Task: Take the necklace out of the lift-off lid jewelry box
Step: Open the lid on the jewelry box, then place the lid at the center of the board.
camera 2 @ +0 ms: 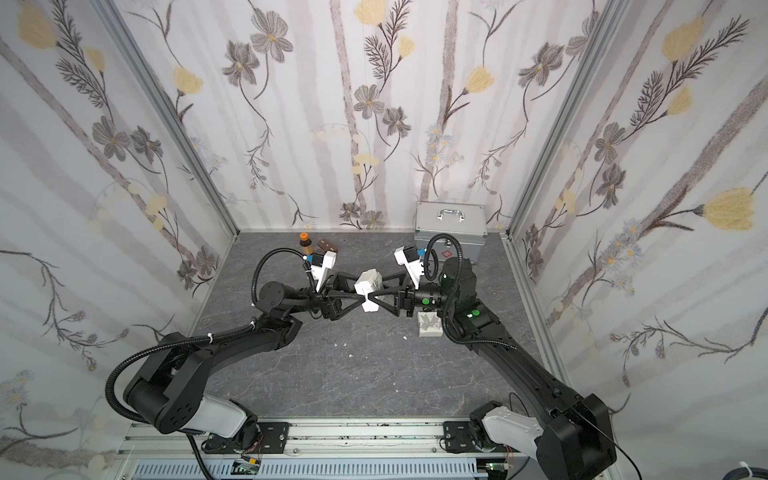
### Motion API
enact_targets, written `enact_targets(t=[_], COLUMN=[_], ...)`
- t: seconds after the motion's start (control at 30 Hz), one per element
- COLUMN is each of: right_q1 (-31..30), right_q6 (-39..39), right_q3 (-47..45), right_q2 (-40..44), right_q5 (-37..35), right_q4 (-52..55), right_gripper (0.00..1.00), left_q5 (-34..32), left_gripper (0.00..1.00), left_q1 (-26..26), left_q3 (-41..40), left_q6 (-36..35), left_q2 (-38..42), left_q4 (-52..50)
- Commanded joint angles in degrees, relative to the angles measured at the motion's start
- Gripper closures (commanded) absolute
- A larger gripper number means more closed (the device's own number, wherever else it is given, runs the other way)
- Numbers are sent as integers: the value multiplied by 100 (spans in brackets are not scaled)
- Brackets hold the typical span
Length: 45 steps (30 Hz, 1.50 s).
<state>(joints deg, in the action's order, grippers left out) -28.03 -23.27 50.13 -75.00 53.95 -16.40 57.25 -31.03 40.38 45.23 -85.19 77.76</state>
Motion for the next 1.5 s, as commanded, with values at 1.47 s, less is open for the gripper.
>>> enact_targets(t=[1.47], right_q1=[-34], right_q6=[432], right_q3=[-194], right_q2=[-1007], right_q5=[-3812], right_q4=[2712], right_gripper=[35], left_q5=[68], left_gripper=[37], left_q1=[62], left_q3=[-46], left_q6=[-188], left_q2=[352], left_q4=[-53])
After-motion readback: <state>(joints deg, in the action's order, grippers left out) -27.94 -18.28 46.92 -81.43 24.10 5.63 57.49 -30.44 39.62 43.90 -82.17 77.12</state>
